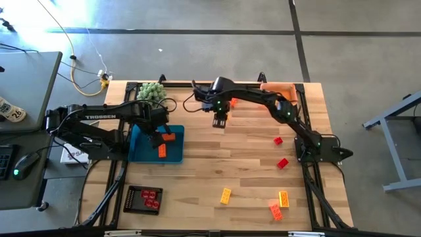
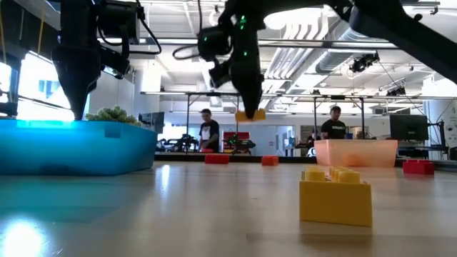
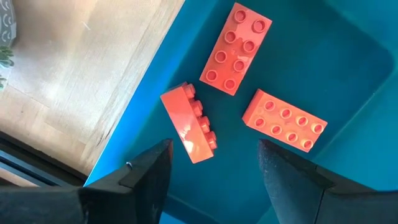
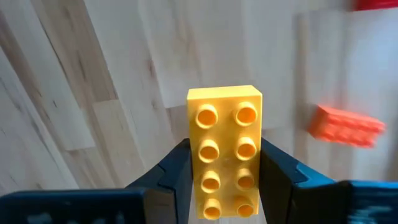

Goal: Sort & place blocks by color
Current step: Put the yellow game piece into the orange bin

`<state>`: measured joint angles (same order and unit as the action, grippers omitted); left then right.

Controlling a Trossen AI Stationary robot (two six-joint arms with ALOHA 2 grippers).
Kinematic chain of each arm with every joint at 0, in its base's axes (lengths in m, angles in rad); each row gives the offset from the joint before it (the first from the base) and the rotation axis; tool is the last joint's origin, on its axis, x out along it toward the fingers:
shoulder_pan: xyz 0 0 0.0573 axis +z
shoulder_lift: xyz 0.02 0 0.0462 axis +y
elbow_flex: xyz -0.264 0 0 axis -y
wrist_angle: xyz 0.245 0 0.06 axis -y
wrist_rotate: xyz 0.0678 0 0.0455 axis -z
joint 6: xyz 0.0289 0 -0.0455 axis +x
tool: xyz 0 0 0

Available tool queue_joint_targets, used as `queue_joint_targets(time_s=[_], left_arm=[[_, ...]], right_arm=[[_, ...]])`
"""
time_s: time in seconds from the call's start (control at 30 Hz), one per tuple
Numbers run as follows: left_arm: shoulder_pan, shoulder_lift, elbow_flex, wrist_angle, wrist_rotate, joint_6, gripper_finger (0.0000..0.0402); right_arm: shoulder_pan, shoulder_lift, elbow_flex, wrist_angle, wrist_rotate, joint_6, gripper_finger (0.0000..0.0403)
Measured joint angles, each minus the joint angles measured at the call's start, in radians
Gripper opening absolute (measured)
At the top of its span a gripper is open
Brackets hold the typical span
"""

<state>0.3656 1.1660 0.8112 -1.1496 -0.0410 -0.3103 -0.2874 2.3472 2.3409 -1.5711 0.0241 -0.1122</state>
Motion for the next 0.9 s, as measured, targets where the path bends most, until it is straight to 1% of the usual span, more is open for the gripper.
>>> queue_joint_targets(time_s=[0.3,0.47,0.6,0.7,0.83,0.9], left_arm=[[0.000,0.000,0.000,0.001,0.000,0.000,0.0223],[0.000,0.000,0.000,0.013,0.000,0.000,0.0223],[0.000,0.000,0.000,0.023,0.000,0.000,0.0223],[0.001,0.000,0.000,0.024,0.000,0.000,0.0223],[0.001,0.000,0.000,0.028,-0.004,0.005,0.0223],[0.001,0.000,0.000,0.038,-0.010,0.021,0.0223]], right_arm=[[-0.001,-0.137,0.000,0.000,0.166,0.096,0.0115],[-0.018,-0.169,0.000,0.000,0.220,0.112,0.0115],[-0.035,-0.175,-0.015,0.004,0.220,0.113,0.0115],[-0.052,-0.206,-0.116,0.003,0.260,0.112,0.0115],[-0.089,-0.313,-0.348,0.012,0.291,0.127,0.0115],[-0.115,-0.375,-0.479,0.061,0.287,0.152,0.0115]])
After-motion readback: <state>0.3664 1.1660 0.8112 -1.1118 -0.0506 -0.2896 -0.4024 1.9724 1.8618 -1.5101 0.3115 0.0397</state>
